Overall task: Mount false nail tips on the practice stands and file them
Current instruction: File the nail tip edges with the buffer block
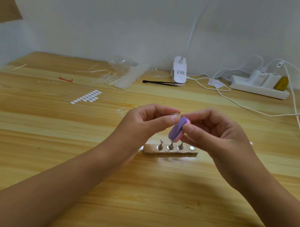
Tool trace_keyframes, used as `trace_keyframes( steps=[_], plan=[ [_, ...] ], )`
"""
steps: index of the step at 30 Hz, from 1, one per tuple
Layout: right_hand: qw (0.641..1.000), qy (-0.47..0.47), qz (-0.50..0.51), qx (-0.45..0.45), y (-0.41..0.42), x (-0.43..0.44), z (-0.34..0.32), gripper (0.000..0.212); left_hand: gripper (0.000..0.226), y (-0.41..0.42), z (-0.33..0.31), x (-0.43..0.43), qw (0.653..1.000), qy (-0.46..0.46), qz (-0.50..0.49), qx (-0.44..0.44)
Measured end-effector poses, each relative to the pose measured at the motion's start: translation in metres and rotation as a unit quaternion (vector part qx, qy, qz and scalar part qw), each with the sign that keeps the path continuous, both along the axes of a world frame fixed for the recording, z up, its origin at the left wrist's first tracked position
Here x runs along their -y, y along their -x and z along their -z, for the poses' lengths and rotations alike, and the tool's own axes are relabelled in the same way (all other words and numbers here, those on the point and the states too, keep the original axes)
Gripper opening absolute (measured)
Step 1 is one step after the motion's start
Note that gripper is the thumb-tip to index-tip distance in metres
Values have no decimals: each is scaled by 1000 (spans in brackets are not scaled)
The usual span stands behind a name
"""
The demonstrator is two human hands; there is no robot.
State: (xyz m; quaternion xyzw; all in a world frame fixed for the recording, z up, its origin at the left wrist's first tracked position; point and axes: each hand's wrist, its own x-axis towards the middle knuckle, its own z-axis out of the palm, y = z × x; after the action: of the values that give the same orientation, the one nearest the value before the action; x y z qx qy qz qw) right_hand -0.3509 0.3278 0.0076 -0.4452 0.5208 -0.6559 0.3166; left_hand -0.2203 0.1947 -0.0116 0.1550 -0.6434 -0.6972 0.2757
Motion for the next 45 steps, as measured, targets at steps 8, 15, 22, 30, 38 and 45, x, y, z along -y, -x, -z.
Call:
trace_keyframes(
  steps=[8, 15, 22, 30, 38, 45],
  plan=[
    [999, 13, 37, 6, -5, 5, 12, 16, 19, 1, 1, -3, 1000, 15, -20, -8],
    [999, 30, 34, -10, -9, 8, 17, 18, 21, 3, 2, -4, 999, 6, -46, -7],
    [988, 101, 115, -2, -1, 2, 5, 18, 21, 2, 0, -4, 999, -9, -48, -4],
    [982, 140, 123, 34, -3, 2, 0, 13, 26, 1, -1, -5, 999, -9, -41, -6],
    [993, 83, 79, 17, -10, 6, 7, 16, 24, 1, -2, -7, 999, -19, -34, -7],
    [998, 27, 51, 10, -9, 3, 10, 29, 23, 1, -1, -6, 999, -14, -40, -1]
  ],
)
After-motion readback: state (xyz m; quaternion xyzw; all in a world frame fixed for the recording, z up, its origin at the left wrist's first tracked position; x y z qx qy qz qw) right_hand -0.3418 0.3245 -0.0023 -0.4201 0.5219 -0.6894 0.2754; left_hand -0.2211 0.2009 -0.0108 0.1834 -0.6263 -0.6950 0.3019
